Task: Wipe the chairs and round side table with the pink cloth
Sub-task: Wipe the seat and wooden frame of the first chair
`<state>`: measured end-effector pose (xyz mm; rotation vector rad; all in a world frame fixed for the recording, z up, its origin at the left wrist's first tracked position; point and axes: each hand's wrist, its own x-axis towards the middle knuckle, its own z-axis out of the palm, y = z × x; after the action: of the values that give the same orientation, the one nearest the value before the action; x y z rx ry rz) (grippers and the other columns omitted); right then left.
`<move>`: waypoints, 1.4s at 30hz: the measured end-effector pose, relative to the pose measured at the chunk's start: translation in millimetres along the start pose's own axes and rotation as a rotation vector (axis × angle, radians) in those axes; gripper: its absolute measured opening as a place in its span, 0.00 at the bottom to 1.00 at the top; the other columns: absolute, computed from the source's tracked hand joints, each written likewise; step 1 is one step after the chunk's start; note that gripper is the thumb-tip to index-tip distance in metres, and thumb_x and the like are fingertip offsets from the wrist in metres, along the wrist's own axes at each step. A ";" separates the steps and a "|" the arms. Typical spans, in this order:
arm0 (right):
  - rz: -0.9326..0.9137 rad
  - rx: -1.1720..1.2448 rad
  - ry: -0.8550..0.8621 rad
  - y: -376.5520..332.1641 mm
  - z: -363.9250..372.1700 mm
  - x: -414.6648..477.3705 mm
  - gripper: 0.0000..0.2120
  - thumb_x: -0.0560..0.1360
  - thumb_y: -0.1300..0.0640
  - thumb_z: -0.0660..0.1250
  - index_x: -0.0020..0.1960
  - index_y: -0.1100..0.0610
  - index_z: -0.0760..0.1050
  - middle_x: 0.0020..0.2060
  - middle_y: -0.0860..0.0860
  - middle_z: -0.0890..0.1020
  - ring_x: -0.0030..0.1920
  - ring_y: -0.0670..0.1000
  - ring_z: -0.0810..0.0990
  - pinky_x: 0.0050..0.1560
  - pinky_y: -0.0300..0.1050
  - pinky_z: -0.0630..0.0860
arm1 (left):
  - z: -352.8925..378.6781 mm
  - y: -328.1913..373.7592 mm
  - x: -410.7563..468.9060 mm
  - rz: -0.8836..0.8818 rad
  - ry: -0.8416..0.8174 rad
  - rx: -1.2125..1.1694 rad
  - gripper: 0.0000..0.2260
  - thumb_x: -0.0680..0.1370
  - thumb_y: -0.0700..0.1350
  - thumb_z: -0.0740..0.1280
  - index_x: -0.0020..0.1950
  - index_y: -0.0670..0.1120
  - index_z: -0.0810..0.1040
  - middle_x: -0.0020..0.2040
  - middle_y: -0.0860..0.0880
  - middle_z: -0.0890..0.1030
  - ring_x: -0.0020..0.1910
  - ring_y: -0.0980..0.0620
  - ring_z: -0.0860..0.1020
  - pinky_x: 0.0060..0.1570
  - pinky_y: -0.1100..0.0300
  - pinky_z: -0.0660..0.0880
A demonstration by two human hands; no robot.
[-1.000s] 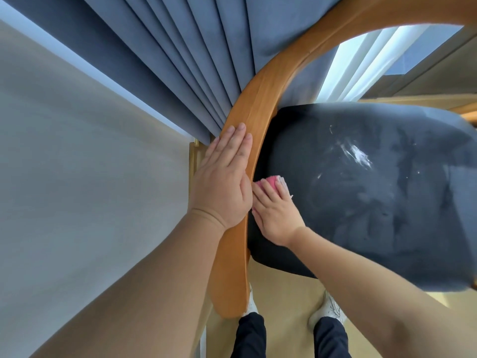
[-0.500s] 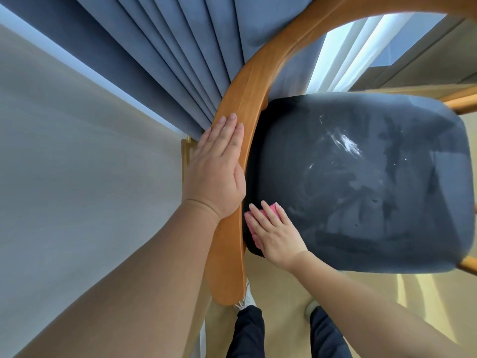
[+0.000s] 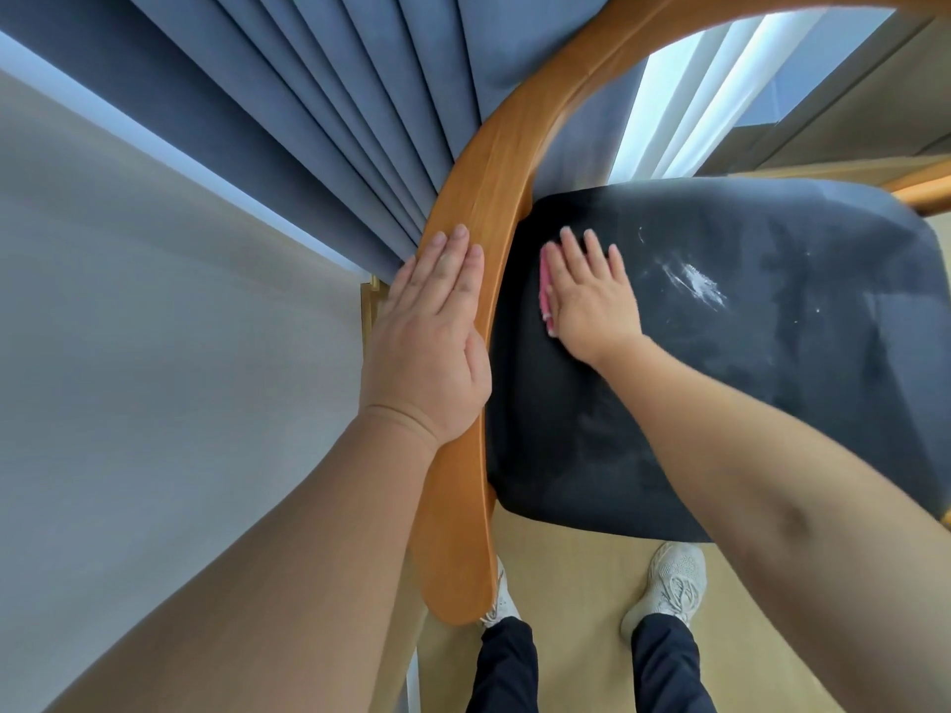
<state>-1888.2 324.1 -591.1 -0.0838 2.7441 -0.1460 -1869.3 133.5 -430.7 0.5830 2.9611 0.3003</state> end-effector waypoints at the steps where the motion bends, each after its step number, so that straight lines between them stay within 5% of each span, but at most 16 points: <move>1: 0.034 0.019 0.013 7.0 -5.3 11.2 0.35 0.79 0.48 0.58 0.79 0.58 0.47 0.79 0.56 0.49 0.78 0.61 0.46 0.76 0.59 0.45 | -0.2 -0.1 0.0 0.000 0.004 0.002 0.23 0.80 0.43 0.52 0.76 0.45 0.60 0.76 0.48 0.59 0.76 0.49 0.55 0.73 0.54 0.50; 11: 0.115 0.065 0.079 31.5 -14.3 39.0 0.28 0.83 0.47 0.42 0.79 0.60 0.48 0.79 0.57 0.51 0.78 0.62 0.48 0.75 0.60 0.46 | -3.5 2.5 0.5 0.099 -0.024 0.031 0.24 0.79 0.44 0.50 0.75 0.43 0.62 0.75 0.45 0.62 0.75 0.47 0.57 0.74 0.51 0.51; 18: 0.069 0.084 0.089 14.8 16.4 -37.2 0.28 0.82 0.47 0.45 0.79 0.60 0.54 0.76 0.58 0.62 0.75 0.63 0.59 0.75 0.61 0.52 | -9.8 2.1 4.4 0.373 -0.136 0.059 0.23 0.77 0.44 0.52 0.70 0.44 0.70 0.74 0.45 0.65 0.75 0.47 0.57 0.75 0.52 0.50; 23: 0.036 0.083 0.067 -6.0 45.4 -110.9 0.27 0.83 0.47 0.46 0.78 0.59 0.55 0.75 0.57 0.64 0.74 0.62 0.61 0.75 0.60 0.53 | -12.0 3.6 3.7 0.382 -0.137 0.019 0.19 0.75 0.44 0.52 0.56 0.46 0.80 0.69 0.45 0.72 0.74 0.45 0.60 0.74 0.51 0.50; 32: 0.014 0.120 -0.006 -43.3 85.2 -214.1 0.27 0.83 0.48 0.49 0.78 0.58 0.56 0.76 0.56 0.63 0.76 0.60 0.59 0.75 0.60 0.52 | -12.0 2.8 2.7 0.376 -0.119 -0.004 0.18 0.75 0.43 0.52 0.54 0.45 0.80 0.68 0.45 0.73 0.74 0.45 0.61 0.74 0.51 0.50; 36: 0.103 0.201 0.102 -29.4 67.7 -198.6 0.26 0.79 0.51 0.51 0.73 0.61 0.66 0.68 0.59 0.72 0.68 0.62 0.69 0.70 0.62 0.62 | -12.6 2.2 2.2 0.370 -0.114 0.007 0.17 0.75 0.43 0.53 0.55 0.46 0.80 0.68 0.46 0.73 0.74 0.45 0.61 0.74 0.51 0.49; 39: 0.050 0.137 0.148 -9.5 63.4 -187.2 0.24 0.74 0.56 0.62 0.68 0.63 0.72 0.56 0.57 0.78 0.56 0.61 0.76 0.66 0.60 0.68 | -12.3 2.0 2.3 0.369 -0.112 0.000 0.18 0.75 0.43 0.52 0.55 0.46 0.80 0.68 0.46 0.73 0.74 0.45 0.61 0.74 0.51 0.50; 42: -0.020 0.169 0.176 -3.0 62.5 -177.4 0.16 0.65 0.62 0.74 0.53 0.60 0.80 0.41 0.53 0.78 0.40 0.57 0.75 0.47 0.49 0.74 | -11.8 0.7 2.4 0.367 -0.111 0.010 0.18 0.76 0.43 0.52 0.55 0.46 0.80 0.69 0.46 0.73 0.74 0.46 0.60 0.75 0.53 0.48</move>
<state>-1700.4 329.4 -581.0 -0.0541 2.8929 -0.4078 -1872.9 133.1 -419.2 1.1075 2.7373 0.2729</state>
